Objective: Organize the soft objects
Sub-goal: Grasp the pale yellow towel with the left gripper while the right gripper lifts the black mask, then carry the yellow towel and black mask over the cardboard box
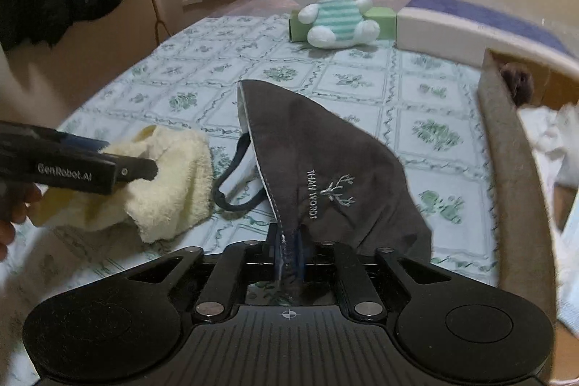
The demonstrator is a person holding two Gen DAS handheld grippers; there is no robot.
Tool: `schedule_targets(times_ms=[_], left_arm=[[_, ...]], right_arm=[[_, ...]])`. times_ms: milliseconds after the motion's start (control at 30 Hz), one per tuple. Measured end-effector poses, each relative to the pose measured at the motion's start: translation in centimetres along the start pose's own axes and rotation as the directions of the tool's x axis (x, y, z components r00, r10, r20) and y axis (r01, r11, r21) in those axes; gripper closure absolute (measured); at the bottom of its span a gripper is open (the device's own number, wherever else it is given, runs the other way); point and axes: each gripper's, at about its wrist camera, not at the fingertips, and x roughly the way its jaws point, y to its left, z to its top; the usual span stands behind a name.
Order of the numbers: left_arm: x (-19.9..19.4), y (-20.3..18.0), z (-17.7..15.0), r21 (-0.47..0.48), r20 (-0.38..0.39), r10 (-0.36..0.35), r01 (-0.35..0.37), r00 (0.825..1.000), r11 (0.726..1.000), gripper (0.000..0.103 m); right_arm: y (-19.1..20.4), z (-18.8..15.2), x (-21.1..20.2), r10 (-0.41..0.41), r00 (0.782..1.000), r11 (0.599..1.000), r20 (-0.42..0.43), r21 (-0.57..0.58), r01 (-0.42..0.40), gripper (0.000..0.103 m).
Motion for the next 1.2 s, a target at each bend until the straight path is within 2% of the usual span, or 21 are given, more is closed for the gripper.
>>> schedule_targets(times_ms=[33,100,167,200,233,267,333,500,600,667,700,733,767,800,833,1000,1200], left_arm=[[0.2,0.2,0.0,-0.019,-0.005,-0.012,0.012,1.000,1.000,0.017],[0.9,0.4,-0.2,-0.053,-0.014,-0.049,0.049,0.999,0.997,0.020],[1.3,0.3,-0.4,-0.068,-0.009,-0.067,0.066,0.998,0.995,0.023],[1.4,0.1,-0.4,-0.068,-0.002,-0.066,0.066,0.998,0.996,0.024],[1.5,-0.1,-0.4,-0.068,0.006,-0.070,0.070,0.998,0.995,0.030],[1.5,-0.3,-0.4,-0.066,0.015,-0.081,0.082,0.997,0.994,0.040],[1.4,-0.6,-0.3,-0.065,0.023,-0.103,0.105,0.994,0.992,0.049],[1.5,-0.5,-0.3,-0.073,0.032,-0.113,0.115,0.993,0.991,0.052],[1.5,-0.6,-0.5,-0.070,0.039,-0.109,0.112,0.993,0.991,0.052],[1.4,-0.7,-0.5,-0.069,0.042,-0.108,0.110,0.993,0.991,0.055],[1.4,-0.7,-0.5,-0.072,0.042,-0.108,0.111,0.993,0.991,0.056],[1.4,-0.7,-0.5,-0.075,0.042,-0.108,0.110,0.993,0.991,0.057],[1.3,-0.8,-0.4,-0.077,0.043,-0.106,0.109,0.993,0.991,0.059],[1.2,-0.8,-0.5,-0.079,0.044,-0.104,0.107,0.994,0.991,0.060],[1.0,-0.9,-0.5,-0.079,0.045,-0.102,0.105,0.994,0.991,0.062],[0.2,-1.3,-0.8,-0.088,0.051,-0.090,0.095,0.995,0.992,0.068],[-1.2,-1.4,-1.3,-0.122,0.044,-0.105,0.110,0.994,0.986,0.073]], right_arm=[[0.2,-0.1,-0.2,-0.019,1.000,1.000,0.018,-0.021,0.019,0.043],[0.4,-0.2,-0.9,-0.055,0.995,0.997,0.078,-0.040,0.059,0.019],[0.3,-0.1,-1.5,-0.080,0.988,0.995,0.133,-0.048,0.087,0.018],[0.2,0.0,-1.4,-0.091,0.987,0.994,0.133,-0.047,0.098,0.017],[-0.1,0.1,-1.2,-0.100,0.987,0.994,0.125,-0.040,0.106,0.016],[-0.4,0.3,-0.9,-0.101,0.988,0.994,0.112,-0.028,0.105,0.016],[-1.3,0.5,-0.2,-0.096,0.992,0.995,0.086,0.017,0.095,0.015],[-3.5,0.8,1.5,-0.094,0.995,0.984,0.042,0.158,0.086,0.013],[-4.0,0.8,2.0,-0.093,0.995,0.981,0.035,0.175,0.086,0.013],[-3.7,0.6,2.0,-0.082,0.996,0.986,0.042,0.149,0.075,0.023],[-3.4,0.5,2.0,-0.082,0.996,0.989,0.047,0.126,0.075,0.043],[-3.1,0.4,1.9,-0.089,0.995,0.992,0.051,0.098,0.084,0.058],[-2.8,0.3,1.8,-0.095,0.994,0.993,0.051,0.071,0.091,0.063],[-2.6,0.3,1.7,-0.089,0.995,0.994,0.051,0.060,0.086,0.076],[-2.5,0.2,1.6,-0.082,0.995,0.995,0.052,0.056,0.079,0.082],[-1.8,0.1,0.8,-0.082,0.995,0.996,0.054,0.040,0.080,0.088],[-1.4,0.1,-1.1,-0.074,0.995,0.996,0.066,0.045,0.071,0.089]])
